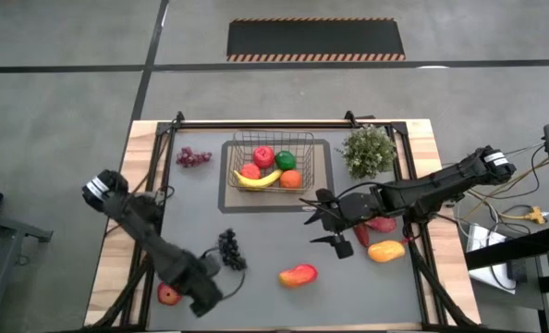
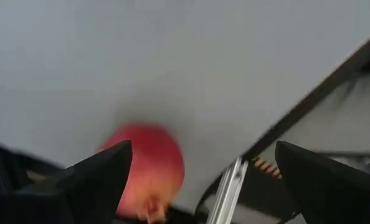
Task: Build produce basket
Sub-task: Put the pomegranate into the wire basket
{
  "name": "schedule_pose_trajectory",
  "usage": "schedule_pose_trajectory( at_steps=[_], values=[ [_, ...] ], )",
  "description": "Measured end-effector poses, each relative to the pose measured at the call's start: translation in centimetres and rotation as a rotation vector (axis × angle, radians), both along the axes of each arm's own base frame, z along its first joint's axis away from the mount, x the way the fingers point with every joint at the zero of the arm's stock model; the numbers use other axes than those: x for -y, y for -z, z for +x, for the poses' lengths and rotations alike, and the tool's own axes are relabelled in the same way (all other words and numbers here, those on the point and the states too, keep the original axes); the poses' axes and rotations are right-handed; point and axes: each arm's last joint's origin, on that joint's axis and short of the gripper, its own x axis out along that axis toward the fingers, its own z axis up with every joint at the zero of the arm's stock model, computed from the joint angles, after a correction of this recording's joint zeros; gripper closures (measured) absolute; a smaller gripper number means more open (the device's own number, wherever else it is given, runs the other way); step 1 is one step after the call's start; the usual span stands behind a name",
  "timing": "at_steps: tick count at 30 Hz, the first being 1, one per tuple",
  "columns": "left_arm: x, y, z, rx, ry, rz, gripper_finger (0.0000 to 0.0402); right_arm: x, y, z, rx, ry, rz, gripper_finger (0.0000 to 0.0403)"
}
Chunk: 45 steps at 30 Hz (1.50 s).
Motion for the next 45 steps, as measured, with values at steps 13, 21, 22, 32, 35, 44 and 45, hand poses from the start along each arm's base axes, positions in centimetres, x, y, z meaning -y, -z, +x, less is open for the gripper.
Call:
schedule_pose_trajectory(
  at_steps=[13,21,22,32,35,44,45],
  values=[
    [3.1,1.2,-4.7,-0.127,-0.086,0.112,0.0025,0.0,-0.2,0.2,0.05,0.019,-0.009,0.0174],
    [3.2,2.3,-6.0,-0.092,-0.092,0.194,0.0025,0.0,-0.5,0.4,0.072,0.029,0.01,0.0174],
    [3.2,2.5,-6.0,-0.092,-0.092,0.195,0.0025,0.0,-0.5,0.4,0.071,0.031,0.014,0.0174],
    [2.5,4.3,-6.5,-0.119,-0.089,0.24,0.0025,0.0,-0.5,0.4,0.068,0.034,0.019,0.0174],
    [2.3,4.8,-6.7,-0.126,-0.095,0.251,0.0025,0.0,-0.4,0.3,0.065,0.029,0.014,0.0174],
    [2.3,5.0,-6.9,-0.127,-0.091,0.251,0.0044,0.0,-0.4,0.3,0.067,0.019,-0.003,0.0174],
    [2.3,5.0,-6.9,-0.127,-0.091,0.251,0.0052,0.0,-0.4,0.3,0.067,0.018,-0.004,0.0174]
  ],
)
